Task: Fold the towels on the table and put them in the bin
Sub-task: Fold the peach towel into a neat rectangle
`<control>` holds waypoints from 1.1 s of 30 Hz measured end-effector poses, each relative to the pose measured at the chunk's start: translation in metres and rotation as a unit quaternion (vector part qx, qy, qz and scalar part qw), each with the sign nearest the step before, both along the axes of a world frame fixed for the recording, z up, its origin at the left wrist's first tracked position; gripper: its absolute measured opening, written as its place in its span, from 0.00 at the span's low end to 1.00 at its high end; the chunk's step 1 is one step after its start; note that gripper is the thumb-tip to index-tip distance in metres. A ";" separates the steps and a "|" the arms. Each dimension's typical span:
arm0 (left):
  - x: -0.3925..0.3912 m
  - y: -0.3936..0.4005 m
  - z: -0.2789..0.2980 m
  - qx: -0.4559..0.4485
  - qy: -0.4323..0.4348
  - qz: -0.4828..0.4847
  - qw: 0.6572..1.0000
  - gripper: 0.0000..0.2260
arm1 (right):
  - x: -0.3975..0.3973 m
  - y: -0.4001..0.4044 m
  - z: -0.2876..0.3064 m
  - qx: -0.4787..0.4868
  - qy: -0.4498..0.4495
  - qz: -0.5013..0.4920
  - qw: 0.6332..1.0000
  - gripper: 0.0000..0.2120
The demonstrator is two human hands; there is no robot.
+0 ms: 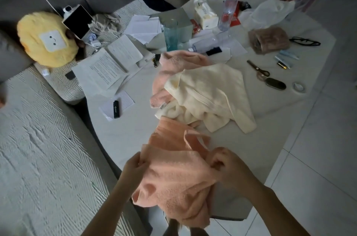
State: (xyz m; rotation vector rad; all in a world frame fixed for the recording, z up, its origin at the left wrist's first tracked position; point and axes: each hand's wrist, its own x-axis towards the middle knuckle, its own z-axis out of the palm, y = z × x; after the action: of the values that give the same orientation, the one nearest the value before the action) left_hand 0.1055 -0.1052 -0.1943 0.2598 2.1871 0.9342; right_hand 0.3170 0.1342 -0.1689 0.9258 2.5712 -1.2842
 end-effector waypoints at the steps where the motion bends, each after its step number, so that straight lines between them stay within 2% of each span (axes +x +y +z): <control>1: -0.005 0.003 0.002 0.009 0.004 0.016 1.000 0.03 | -0.004 -0.003 0.003 0.017 0.024 -0.022 0.999 0.09; 4: -0.016 0.021 0.007 0.045 -0.022 0.041 0.998 0.05 | -0.033 -0.011 0.013 0.052 0.078 -0.124 0.988 0.12; 6: -0.018 0.031 0.006 0.061 -0.051 0.012 0.997 0.05 | -0.064 -0.017 0.015 0.087 0.084 -0.140 0.983 0.15; 9: -0.013 0.035 0.001 0.075 -0.064 -0.049 0.994 0.04 | -0.102 -0.030 0.010 0.120 -0.030 -0.077 0.989 0.26; 11: -0.009 0.030 -0.002 0.086 -0.084 -0.072 0.990 0.06 | -0.109 -0.034 -0.001 0.152 -0.126 -0.058 0.979 0.33; 13: -0.006 0.021 -0.002 0.094 -0.094 -0.085 0.987 0.07 | -0.101 -0.035 -0.010 0.127 -0.189 -0.063 0.972 0.37; 15: -0.004 0.012 -0.002 0.108 -0.092 -0.075 0.987 0.08 | -0.089 -0.036 -0.017 0.081 -0.213 -0.076 0.971 0.38; 19: 0.000 0.003 -0.002 0.119 -0.073 -0.038 0.989 0.10 | -0.073 -0.041 -0.019 0.185 -0.206 0.005 0.961 0.33; 21: 0.000 0.003 -0.004 0.120 -0.065 -0.027 0.990 0.11 | -0.073 -0.042 -0.015 0.176 -0.190 0.026 0.966 0.25; 23: 0.000 0.006 -0.004 0.116 -0.045 -0.018 0.992 0.11 | -0.071 -0.035 -0.008 0.097 -0.142 -0.050 0.984 0.15; 25: -0.001 0.011 -0.004 0.108 -0.021 -0.008 0.994 0.14 | -0.060 -0.016 -0.002 0.027 -0.082 -0.189 0.978 0.10; 29: -0.007 0.025 0.000 0.098 0.018 -0.001 0.995 0.20 | -0.012 0.035 0.000 0.017 -0.017 -0.387 0.922 0.09; 31: -0.008 0.031 -0.002 0.093 0.020 -0.010 0.995 0.19 | 0.003 0.050 -0.012 -0.046 -0.013 -0.448 0.893 0.08; 33: -0.009 0.037 -0.007 0.080 0.010 -0.018 0.997 0.16 | 0.010 0.049 -0.028 -0.126 -0.039 -0.468 0.874 0.12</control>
State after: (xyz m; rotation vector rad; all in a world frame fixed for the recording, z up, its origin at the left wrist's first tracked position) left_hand 0.0967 -0.0682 -0.2010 0.3853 2.1201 1.0922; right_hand 0.3273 0.1835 -0.1965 2.2229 1.7936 -1.6294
